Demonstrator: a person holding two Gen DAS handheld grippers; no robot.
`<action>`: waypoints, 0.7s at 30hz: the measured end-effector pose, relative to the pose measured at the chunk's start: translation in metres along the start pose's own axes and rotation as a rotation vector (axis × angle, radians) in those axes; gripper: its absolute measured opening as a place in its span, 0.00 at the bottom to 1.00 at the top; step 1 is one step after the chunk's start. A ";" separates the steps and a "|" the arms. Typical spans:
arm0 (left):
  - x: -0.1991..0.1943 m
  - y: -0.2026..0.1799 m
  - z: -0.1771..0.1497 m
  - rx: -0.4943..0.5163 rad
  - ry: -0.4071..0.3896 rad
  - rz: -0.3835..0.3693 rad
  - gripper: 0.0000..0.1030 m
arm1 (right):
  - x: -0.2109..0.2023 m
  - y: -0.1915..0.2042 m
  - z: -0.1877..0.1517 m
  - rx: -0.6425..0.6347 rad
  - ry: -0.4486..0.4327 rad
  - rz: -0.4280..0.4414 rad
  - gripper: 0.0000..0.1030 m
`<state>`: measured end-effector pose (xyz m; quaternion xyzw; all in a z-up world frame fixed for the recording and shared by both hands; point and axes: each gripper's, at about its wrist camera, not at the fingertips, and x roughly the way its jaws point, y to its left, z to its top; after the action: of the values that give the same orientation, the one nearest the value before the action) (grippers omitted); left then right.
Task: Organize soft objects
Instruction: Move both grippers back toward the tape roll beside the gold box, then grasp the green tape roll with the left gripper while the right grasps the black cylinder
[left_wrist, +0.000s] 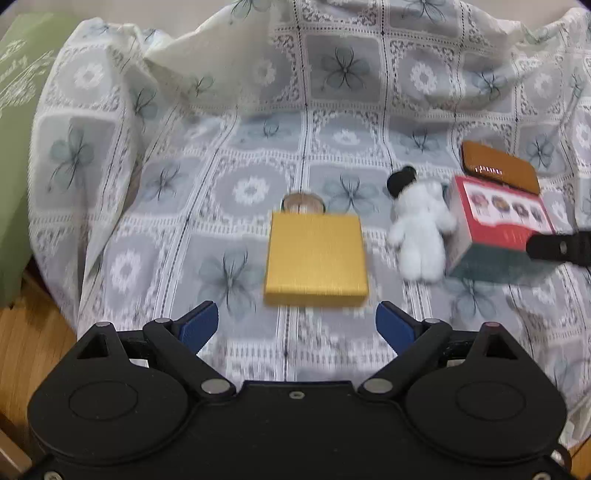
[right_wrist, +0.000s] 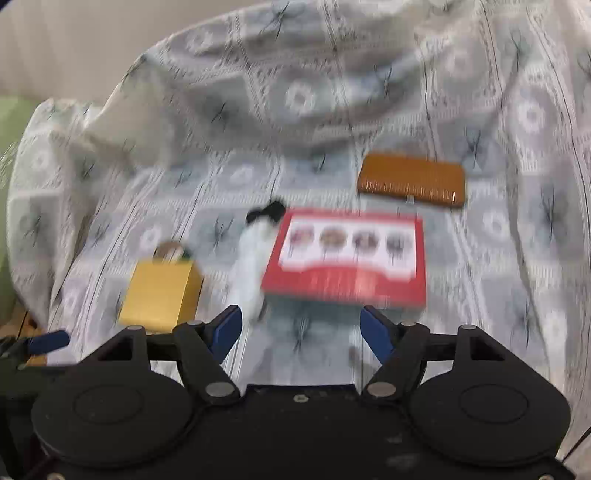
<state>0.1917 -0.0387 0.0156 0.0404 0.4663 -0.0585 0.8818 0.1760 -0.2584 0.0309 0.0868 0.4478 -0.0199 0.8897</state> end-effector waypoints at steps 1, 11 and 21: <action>0.003 0.000 0.006 0.004 -0.007 -0.001 0.87 | 0.006 -0.001 0.009 0.000 -0.006 -0.005 0.69; 0.047 0.017 0.060 -0.036 0.012 0.010 0.87 | 0.077 0.000 0.084 -0.024 -0.004 -0.007 0.70; 0.096 0.024 0.100 -0.055 0.094 0.012 0.87 | 0.157 0.025 0.119 -0.152 0.122 0.055 0.70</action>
<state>0.3301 -0.0341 -0.0075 0.0215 0.5084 -0.0386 0.8600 0.3674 -0.2480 -0.0222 0.0326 0.4989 0.0439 0.8649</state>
